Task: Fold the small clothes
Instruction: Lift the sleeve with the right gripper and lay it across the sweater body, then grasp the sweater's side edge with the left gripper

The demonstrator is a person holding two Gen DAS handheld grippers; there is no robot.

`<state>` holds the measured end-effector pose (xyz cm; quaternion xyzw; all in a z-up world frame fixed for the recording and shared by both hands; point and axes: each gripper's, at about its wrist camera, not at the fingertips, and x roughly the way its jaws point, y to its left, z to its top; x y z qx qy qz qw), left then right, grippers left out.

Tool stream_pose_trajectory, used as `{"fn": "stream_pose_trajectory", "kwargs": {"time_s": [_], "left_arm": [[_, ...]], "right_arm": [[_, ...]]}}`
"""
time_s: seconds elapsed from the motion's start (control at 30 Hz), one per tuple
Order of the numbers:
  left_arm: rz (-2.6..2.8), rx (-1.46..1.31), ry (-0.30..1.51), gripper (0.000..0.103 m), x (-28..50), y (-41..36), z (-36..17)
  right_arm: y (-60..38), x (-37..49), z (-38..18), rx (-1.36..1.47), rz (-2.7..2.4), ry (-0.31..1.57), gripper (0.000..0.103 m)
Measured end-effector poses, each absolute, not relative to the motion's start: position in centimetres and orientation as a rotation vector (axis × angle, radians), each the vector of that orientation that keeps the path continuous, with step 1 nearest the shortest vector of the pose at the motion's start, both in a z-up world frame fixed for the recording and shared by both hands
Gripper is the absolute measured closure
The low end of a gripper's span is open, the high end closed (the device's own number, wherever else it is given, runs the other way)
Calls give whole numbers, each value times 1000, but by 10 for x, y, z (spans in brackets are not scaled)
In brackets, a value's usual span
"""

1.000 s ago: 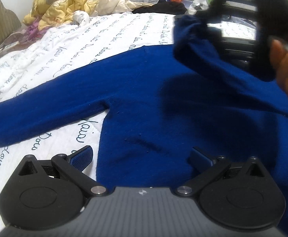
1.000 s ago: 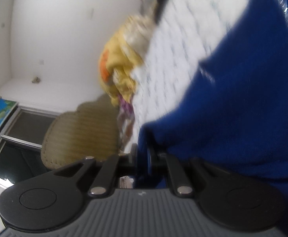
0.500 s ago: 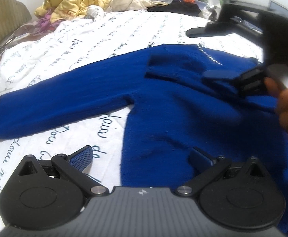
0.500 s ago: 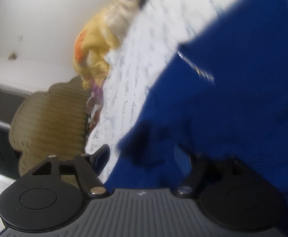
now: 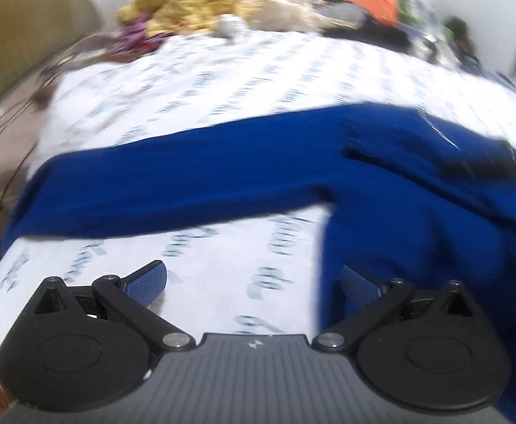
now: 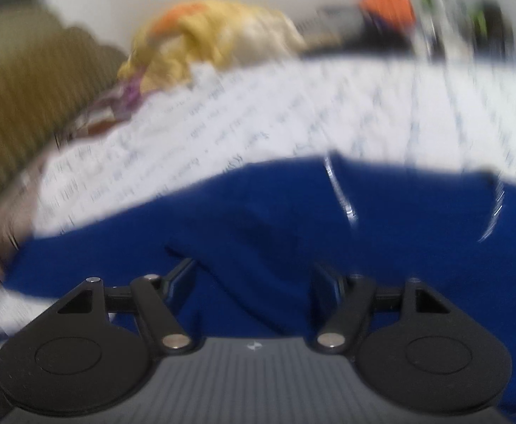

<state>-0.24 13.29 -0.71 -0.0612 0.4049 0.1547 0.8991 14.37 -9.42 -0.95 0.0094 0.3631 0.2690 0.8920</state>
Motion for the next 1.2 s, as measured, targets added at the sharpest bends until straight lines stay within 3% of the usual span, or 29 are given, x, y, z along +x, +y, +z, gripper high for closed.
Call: {"fn": "stream_pose_trajectory", "kwargs": {"time_s": [0.13, 0.23, 0.53, 0.7, 0.8, 0.87, 1.03, 1.2], "left_arm": [[402, -248, 808, 0, -14, 186, -3], [471, -272, 784, 0, -24, 222, 2], [497, 35, 793, 0, -3, 319, 6], [411, -33, 814, 5, -5, 355, -3], [371, -102, 810, 24, -8, 365, -7], [320, -180, 804, 50, -8, 371, -7], [293, -279, 785, 100, -7, 376, -1], [327, -250, 751, 102, -9, 362, 19]], "right_arm": [[-99, 117, -15, -146, 485, 704, 32], [-118, 95, -10, -83, 502, 663, 31], [-158, 68, -16, 89, 459, 674, 28], [-167, 68, -18, 129, 447, 684, 28], [-168, 70, -22, 134, 444, 697, 28], [-167, 70, -22, 131, 436, 700, 28], [-165, 70, -22, 134, 434, 701, 28], [-166, 68, -21, 136, 428, 697, 28]]}}
